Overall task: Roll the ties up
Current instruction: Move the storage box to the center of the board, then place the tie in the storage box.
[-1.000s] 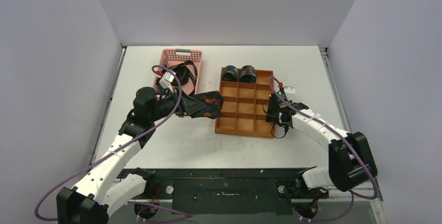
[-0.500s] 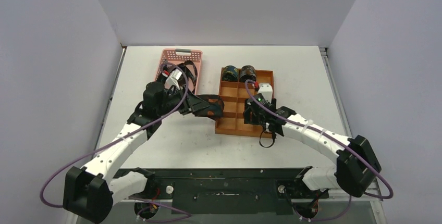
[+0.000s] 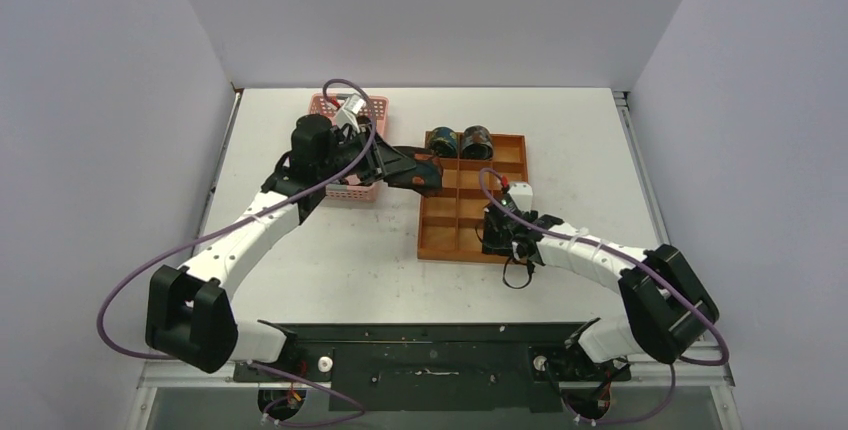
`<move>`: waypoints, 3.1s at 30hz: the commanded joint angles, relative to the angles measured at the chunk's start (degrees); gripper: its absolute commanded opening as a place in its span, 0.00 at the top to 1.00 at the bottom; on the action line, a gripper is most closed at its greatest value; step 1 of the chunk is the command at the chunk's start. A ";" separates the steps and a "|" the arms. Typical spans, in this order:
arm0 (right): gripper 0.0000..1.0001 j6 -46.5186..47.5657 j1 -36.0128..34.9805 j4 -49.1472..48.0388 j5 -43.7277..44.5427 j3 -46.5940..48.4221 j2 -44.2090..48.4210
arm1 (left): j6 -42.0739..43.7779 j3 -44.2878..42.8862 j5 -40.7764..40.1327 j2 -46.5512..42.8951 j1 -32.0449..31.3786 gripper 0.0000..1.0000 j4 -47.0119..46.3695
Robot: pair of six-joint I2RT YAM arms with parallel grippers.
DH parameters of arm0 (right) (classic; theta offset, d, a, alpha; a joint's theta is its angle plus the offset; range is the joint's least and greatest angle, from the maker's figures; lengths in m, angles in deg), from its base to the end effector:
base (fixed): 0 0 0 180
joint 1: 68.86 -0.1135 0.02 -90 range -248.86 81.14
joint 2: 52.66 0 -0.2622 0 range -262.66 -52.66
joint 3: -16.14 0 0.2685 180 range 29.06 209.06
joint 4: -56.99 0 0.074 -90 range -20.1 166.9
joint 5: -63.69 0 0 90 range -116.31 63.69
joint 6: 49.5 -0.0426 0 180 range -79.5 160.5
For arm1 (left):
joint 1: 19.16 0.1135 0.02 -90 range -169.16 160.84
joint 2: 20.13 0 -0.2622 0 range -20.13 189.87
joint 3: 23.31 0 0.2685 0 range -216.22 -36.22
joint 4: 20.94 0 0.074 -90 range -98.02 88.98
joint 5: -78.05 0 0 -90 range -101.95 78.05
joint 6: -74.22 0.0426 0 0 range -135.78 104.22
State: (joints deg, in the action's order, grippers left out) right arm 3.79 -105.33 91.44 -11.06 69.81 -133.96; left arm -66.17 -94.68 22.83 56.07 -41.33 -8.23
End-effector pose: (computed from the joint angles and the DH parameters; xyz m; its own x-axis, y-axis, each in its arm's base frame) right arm 0.2255 0.1527 0.1465 -0.8532 0.0865 -0.5143 0.0444 0.9946 0.0936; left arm 0.2954 -0.1466 0.3127 -0.8048 -0.3554 -0.4755 0.3037 0.4417 -0.8442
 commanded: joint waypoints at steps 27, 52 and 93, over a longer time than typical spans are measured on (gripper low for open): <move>0.31 -2.21 3.37 1.36 0.37 -6.87 22.02 | 0.67 -32.37 12.17 38.25 -1.46 1.00 7.82; 0.31 -1.27 4.65 -4.48 -3.15 -10.71 18.13 | 18.26 -55.21 -11.08 52.68 -3.98 1.00 38.92; 0.32 -1.34 4.59 -8.19 -5.49 -14.38 17.19 | 19.99 -70.08 -48.88 63.96 -22.03 1.00 50.04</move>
State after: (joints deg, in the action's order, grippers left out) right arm 2.53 -100.80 83.18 -16.13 56.24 -116.65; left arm -46.42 -162.98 -26.54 116.53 -62.95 41.39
